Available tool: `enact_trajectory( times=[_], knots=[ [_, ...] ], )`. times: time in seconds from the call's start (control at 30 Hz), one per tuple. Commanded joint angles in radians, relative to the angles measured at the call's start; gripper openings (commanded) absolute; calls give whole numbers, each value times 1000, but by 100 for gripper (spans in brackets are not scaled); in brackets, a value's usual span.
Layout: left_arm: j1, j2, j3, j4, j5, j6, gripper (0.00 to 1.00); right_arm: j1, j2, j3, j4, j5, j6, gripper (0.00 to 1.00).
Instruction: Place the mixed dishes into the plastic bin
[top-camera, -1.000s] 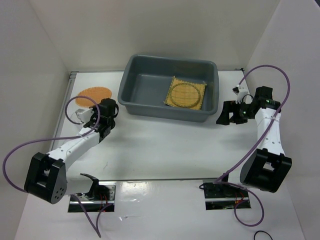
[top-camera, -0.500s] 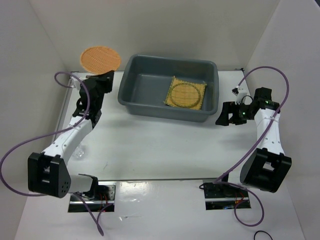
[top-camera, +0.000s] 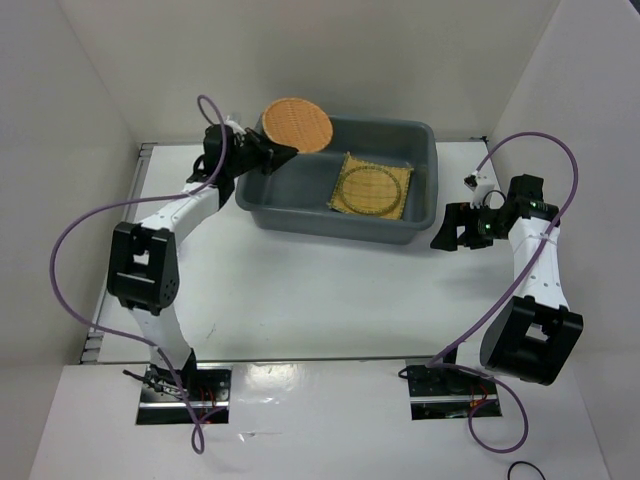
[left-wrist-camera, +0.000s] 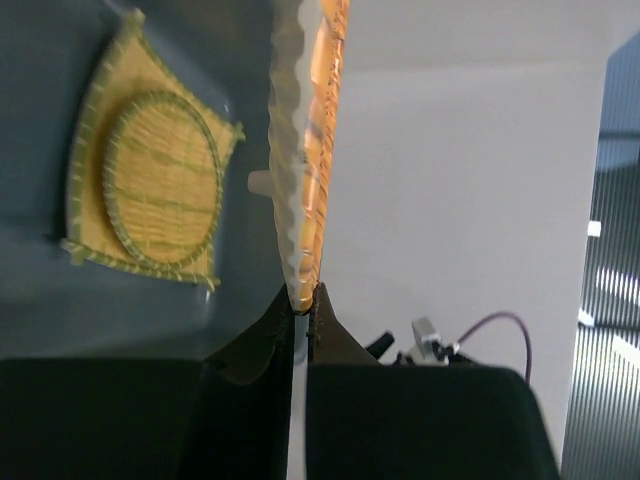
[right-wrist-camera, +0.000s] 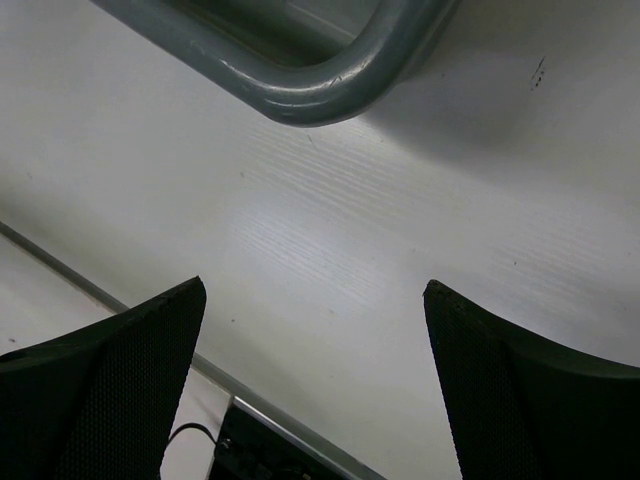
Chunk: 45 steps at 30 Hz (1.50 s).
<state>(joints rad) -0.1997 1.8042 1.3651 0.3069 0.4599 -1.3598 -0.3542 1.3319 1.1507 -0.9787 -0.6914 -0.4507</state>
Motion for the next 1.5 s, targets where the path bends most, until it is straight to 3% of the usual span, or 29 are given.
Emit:
enact_trajectory(
  times=[0.0, 0.1, 0.23, 0.5, 0.8, 0.93, 1.03, 1.07, 1.27, 1.43, 1.47],
  knots=[
    [-41, 55, 124, 58, 172, 62, 0, -8, -23, -8, 38, -16, 1, 94],
    [-84, 217, 263, 16, 266, 76, 0, -8, -14, -8, 38, -25, -8, 94],
    [-130, 320, 383, -55, 293, 119, 0, -8, -5, -8, 29, -25, -8, 94],
    [-174, 515, 514, -84, 332, 94, 0, -17, 4, -8, 29, -25, -8, 94],
    [-214, 788, 853, -386, 353, 139, 0, -35, 22, -8, 29, -25, -8, 94],
    [-224, 918, 1130, -598, 353, 192, 0, -35, 32, -8, 29, -25, -8, 94],
    [-233, 1174, 1689, -891, 342, 185, 12, -35, 32, -8, 29, -25, -8, 94],
    [-233, 1184, 1729, -791, 394, 130, 14, -35, 32, -8, 29, -25, -8, 94],
    [-251, 1209, 1767, -932, 376, 143, 40, -45, 32, -8, 29, -25, -8, 94],
    [-260, 1157, 1767, -1099, 287, 226, 73, -45, 32, -8, 29, -34, -8, 94],
    [-260, 1147, 1767, -1126, 274, 241, 73, -45, 32, -8, 29, -34, -17, 94]
  ],
)
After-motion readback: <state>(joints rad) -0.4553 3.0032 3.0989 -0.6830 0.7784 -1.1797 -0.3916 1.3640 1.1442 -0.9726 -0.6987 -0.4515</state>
